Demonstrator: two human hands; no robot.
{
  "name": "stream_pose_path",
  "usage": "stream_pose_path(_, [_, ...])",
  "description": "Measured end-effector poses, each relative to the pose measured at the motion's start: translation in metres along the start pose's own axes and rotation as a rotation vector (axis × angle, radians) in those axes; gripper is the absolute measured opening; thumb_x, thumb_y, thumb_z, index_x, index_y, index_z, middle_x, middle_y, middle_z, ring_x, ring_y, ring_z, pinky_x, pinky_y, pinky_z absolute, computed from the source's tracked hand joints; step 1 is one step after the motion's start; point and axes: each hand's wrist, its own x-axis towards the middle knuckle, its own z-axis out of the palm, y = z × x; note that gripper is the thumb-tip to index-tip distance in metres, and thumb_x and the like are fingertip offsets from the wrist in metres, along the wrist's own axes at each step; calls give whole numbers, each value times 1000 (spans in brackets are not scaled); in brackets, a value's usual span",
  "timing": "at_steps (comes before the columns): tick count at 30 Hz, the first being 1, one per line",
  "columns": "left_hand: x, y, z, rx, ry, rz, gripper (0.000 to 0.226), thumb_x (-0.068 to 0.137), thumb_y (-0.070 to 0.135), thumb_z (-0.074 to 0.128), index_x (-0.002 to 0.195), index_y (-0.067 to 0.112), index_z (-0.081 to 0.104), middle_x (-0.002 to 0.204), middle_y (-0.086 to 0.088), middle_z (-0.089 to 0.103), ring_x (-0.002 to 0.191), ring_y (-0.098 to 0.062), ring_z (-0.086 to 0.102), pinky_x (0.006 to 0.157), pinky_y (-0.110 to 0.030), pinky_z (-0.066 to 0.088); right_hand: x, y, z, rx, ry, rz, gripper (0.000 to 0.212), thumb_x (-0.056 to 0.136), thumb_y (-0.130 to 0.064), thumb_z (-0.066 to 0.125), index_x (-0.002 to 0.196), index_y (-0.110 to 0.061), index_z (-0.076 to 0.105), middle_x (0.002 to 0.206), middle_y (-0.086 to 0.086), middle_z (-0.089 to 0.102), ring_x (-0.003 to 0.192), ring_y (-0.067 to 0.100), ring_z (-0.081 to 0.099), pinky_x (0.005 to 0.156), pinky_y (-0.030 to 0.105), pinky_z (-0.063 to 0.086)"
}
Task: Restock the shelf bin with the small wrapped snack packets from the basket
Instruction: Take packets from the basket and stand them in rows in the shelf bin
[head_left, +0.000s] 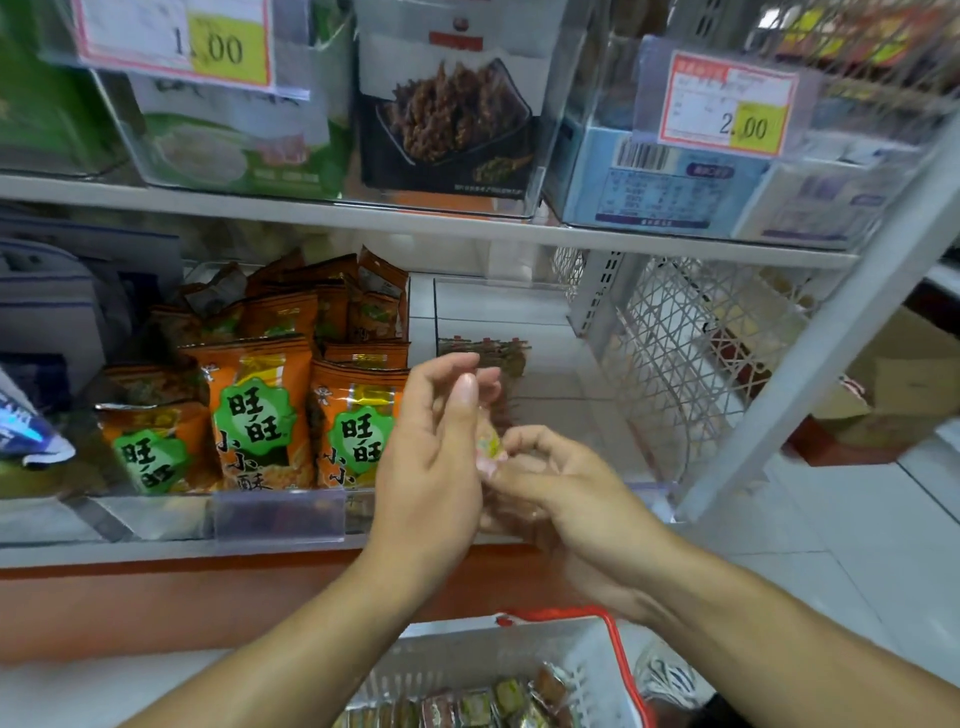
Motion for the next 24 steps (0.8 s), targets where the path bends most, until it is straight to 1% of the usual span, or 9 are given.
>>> stream_pose_path(2, [0,-6,-2,149,-56,26,40,98,38,57,135,23,50,131,10,63,123,2,59,100,-16,47,22,-7,-17,-37,157,-64,29,80,-4,76,98,-12,54,78,3,73,66,13,71,61,29,60])
stream_pose_path(4, [0,-14,-4,319,-151,4,53,97,32,64,146,28,42,143,13,54,132,2,50,110,-20,41,54,-18,-41,-171,321,-117,30,79,5,76,98,-10,59,85,4,73,79,22,73,69,33,62])
stream_pose_path(7, [-6,-28,-3,818,-399,85,65,98,41,60,154,35,28,160,15,34,148,-1,25,117,-18,18,106,-33,-80,-674,487,-167,30,76,1,82,93,-18,67,91,4,69,92,26,70,83,44,61])
stream_pose_path(10, [-13,-44,-3,1152,-604,129,81,98,49,54,162,28,8,170,7,8,155,-8,-10,118,-24,-16,150,-29,-106,-1051,475,-170,23,76,-20,87,90,-24,68,90,0,70,86,17,67,70,22,55])
stream_pose_path(11, [-15,-47,-3,1226,-650,130,86,97,51,53,162,25,3,171,5,3,155,-11,-16,117,-27,-21,162,-24,-111,-1154,451,-162,22,77,-22,87,88,-25,69,91,0,71,84,16,66,64,15,49])
stream_pose_path(13, [-17,-52,-1,1304,-694,135,89,96,54,52,162,23,2,171,3,3,155,-15,-16,117,-31,-24,185,-14,-119,-1317,413,-157,18,79,-22,85,92,-23,73,103,5,72,92,18,67,68,15,44])
stream_pose_path(18, [-14,-52,0,1294,-707,127,84,94,57,53,160,27,10,167,5,15,155,-12,-4,105,-21,-31,221,-1,-124,-1110,547,-251,19,87,-15,71,102,-17,61,110,12,67,93,23,65,68,21,44])
stream_pose_path(21, [-16,-52,-1,1307,-722,146,81,94,53,53,159,27,11,167,5,14,155,-12,-4,105,-21,-31,232,1,-129,-1024,622,-116,36,85,-18,71,116,-12,54,116,15,64,100,29,65,79,33,53])
stream_pose_path(24, [-15,-51,-1,1310,-743,142,79,95,47,51,160,25,11,168,3,12,155,-12,-6,105,-21,-33,237,2,-130,-970,615,-27,38,84,-15,72,116,-13,51,113,16,64,97,30,66,73,35,56])
